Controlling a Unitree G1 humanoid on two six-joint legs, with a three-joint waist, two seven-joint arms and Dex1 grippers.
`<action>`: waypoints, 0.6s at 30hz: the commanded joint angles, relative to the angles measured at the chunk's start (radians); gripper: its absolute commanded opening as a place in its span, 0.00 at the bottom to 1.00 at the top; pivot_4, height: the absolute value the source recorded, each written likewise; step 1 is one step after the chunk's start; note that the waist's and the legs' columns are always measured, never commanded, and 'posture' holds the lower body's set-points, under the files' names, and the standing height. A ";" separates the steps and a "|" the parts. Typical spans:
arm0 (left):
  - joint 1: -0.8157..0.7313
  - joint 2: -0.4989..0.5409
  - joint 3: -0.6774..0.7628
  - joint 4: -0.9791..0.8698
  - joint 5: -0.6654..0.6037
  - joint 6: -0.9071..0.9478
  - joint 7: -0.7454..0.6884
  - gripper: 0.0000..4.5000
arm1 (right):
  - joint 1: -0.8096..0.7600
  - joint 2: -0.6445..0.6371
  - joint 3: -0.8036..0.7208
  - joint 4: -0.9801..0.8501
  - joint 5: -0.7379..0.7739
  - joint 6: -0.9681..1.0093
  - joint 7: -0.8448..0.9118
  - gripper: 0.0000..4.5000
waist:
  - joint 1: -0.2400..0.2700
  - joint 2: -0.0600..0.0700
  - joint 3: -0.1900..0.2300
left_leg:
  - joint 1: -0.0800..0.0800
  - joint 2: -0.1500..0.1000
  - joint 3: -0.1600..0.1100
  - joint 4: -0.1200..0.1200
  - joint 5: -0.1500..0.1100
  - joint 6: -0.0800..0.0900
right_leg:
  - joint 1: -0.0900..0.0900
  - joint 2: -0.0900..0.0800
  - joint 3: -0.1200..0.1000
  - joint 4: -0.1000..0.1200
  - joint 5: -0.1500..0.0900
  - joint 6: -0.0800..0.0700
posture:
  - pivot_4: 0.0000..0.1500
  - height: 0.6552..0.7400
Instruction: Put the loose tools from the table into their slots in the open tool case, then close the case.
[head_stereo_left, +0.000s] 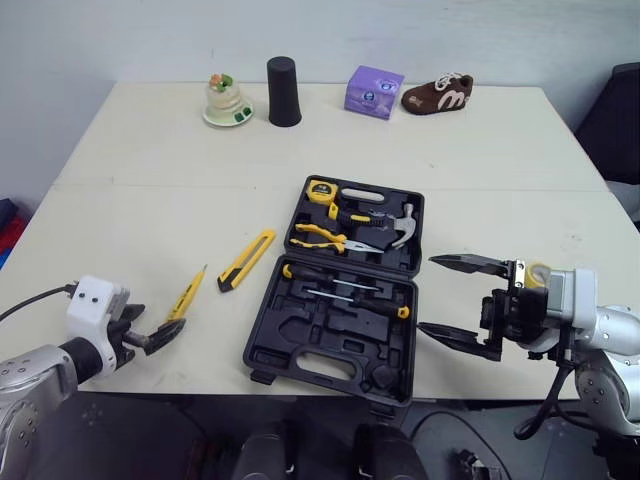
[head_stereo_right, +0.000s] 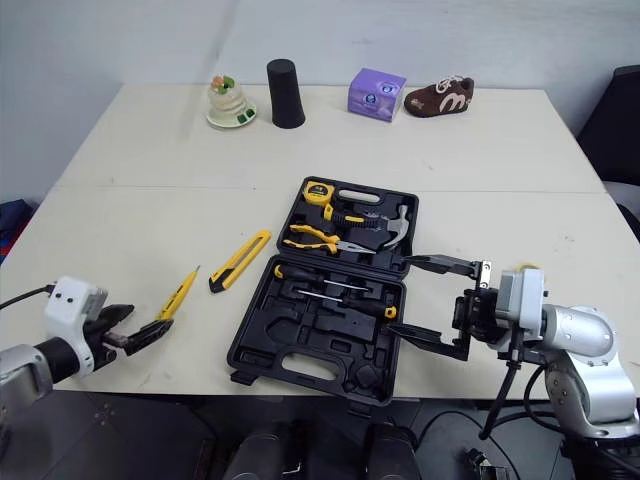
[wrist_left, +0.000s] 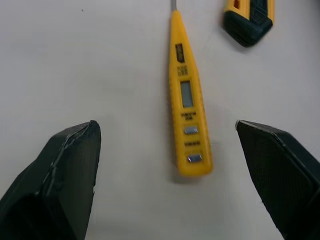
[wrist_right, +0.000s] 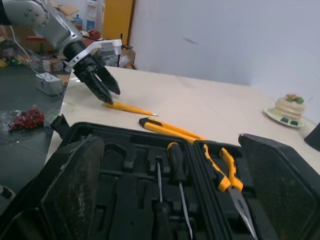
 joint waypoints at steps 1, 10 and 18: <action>-0.022 -0.016 -0.029 -0.012 0.030 0.008 0.029 1.00 | 0.008 -0.001 -0.017 -0.011 0.004 -0.003 0.003 0.99 | -0.001 0.000 0.000 | 0.000 0.000 0.001 0.000 0.000 0.000 | 0.000 0.000 0.000 0.000 0.000 0.000 | 1.00 1.00; -0.087 -0.019 -0.164 0.082 0.082 -0.008 -0.029 1.00 | 0.007 0.008 0.022 -0.024 -0.015 -0.001 0.007 0.99 | 0.014 0.002 -0.001 | 0.001 0.000 0.002 0.001 0.000 0.000 | -0.001 0.000 0.002 0.003 0.000 0.000 | 1.00 1.00; -0.109 -0.037 -0.212 0.122 0.112 -0.048 -0.066 0.42 | 0.008 0.012 0.027 -0.019 -0.026 -0.005 -0.010 1.00 | 0.017 0.003 -0.002 | 0.001 -0.001 0.002 0.001 0.001 0.000 | -0.001 -0.001 0.002 0.004 0.000 0.000 | 1.00 1.00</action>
